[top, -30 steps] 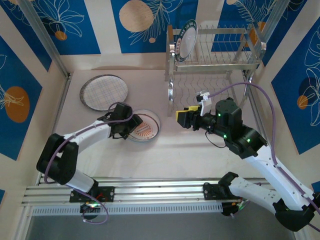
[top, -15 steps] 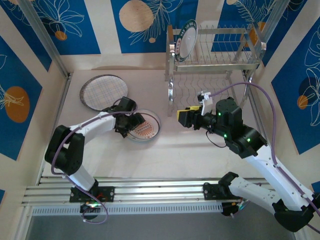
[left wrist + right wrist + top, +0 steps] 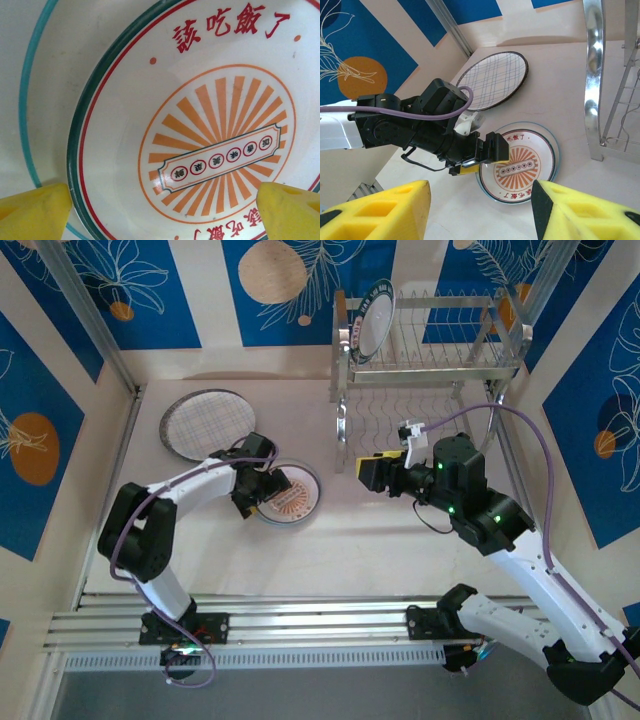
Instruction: Unload the plates from the dish rack
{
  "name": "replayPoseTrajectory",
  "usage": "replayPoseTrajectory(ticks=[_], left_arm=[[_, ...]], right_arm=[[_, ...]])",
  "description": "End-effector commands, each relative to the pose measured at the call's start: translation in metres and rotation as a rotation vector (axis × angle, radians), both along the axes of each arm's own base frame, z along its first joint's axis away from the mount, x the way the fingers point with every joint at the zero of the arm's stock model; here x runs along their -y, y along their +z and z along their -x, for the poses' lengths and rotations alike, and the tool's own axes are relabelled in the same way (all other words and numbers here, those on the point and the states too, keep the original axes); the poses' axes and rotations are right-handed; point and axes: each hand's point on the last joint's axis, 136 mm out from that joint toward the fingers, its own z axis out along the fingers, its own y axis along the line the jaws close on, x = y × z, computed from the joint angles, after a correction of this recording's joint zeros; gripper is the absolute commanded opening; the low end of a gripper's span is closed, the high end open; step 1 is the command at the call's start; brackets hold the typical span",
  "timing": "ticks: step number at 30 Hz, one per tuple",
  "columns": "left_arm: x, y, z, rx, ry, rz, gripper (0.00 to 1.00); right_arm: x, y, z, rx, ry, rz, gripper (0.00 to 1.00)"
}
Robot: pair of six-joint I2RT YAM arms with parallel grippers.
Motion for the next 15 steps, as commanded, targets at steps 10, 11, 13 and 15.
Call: replayPoseTrajectory(ticks=[10, 11, 13, 15], left_arm=[[-0.004, 0.025, -0.009, 0.042, -0.012, -0.015, 0.99], [-0.004, 0.028, -0.008, 0.048, -0.012, -0.016, 0.99], [-0.006, 0.039, -0.009, 0.07, -0.015, -0.015, 1.0], [-0.007, 0.052, -0.009, 0.098, -0.018, -0.013, 1.0]], right_arm=[[0.005, 0.001, -0.005, -0.003, -0.03, 0.009, 0.57], [0.007, 0.003, -0.007, 0.002, -0.042, 0.014, 0.56], [0.012, 0.011, -0.011, 0.011, -0.079, 0.033, 0.55], [0.019, 0.022, -0.016, 0.037, -0.116, 0.054, 0.53]])
